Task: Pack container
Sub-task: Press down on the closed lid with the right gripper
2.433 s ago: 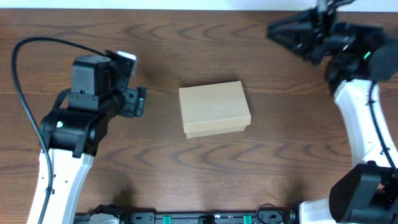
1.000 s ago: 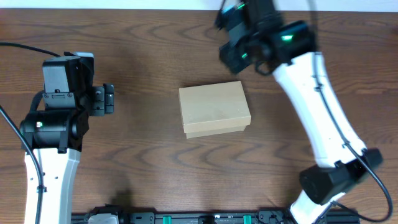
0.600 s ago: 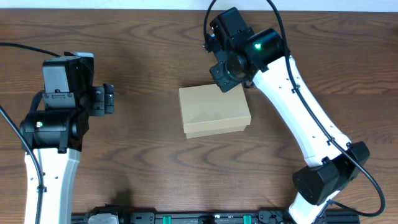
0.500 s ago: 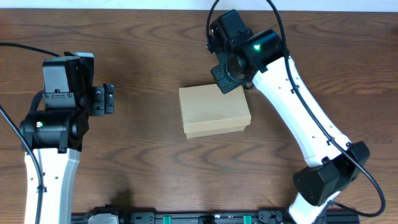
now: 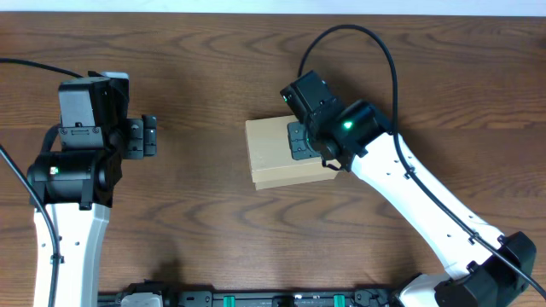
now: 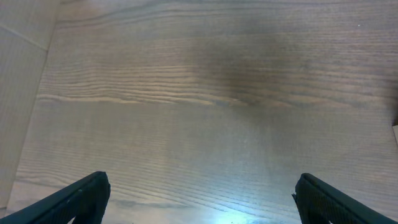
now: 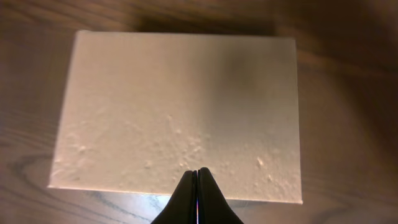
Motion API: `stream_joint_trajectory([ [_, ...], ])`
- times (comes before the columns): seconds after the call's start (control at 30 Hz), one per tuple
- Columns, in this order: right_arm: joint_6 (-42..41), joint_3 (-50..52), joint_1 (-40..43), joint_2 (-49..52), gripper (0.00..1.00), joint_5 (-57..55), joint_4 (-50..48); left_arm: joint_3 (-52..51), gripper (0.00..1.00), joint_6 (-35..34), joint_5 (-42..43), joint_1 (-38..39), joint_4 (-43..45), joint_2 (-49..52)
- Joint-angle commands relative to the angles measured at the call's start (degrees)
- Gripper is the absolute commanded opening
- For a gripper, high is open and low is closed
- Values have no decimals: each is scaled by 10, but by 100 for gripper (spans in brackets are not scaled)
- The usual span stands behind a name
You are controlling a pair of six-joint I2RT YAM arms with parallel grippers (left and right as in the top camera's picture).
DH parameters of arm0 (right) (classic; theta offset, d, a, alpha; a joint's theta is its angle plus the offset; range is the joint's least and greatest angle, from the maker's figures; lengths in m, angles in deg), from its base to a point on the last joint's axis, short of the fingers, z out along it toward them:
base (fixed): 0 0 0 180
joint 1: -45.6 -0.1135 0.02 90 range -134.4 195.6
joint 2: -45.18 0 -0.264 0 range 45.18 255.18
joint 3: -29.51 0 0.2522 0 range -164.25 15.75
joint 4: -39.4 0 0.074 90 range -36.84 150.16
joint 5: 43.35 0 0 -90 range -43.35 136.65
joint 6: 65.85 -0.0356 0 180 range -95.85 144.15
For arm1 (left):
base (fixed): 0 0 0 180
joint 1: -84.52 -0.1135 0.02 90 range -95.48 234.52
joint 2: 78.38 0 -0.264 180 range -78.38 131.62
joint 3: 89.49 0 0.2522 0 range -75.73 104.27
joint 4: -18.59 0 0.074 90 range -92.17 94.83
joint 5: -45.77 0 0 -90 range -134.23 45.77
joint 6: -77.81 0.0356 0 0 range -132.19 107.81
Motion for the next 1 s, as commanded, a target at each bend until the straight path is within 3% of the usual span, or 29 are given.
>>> stream_joint_trajectory([
  [0.0, -55, 34, -2, -5, 2, -20, -15, 10, 95, -7, 7, -4, 0, 4],
  [0.97, -56, 172, -1, -5, 1, -11, -108, 10, 95, -7, 11, -4, -3, 4],
])
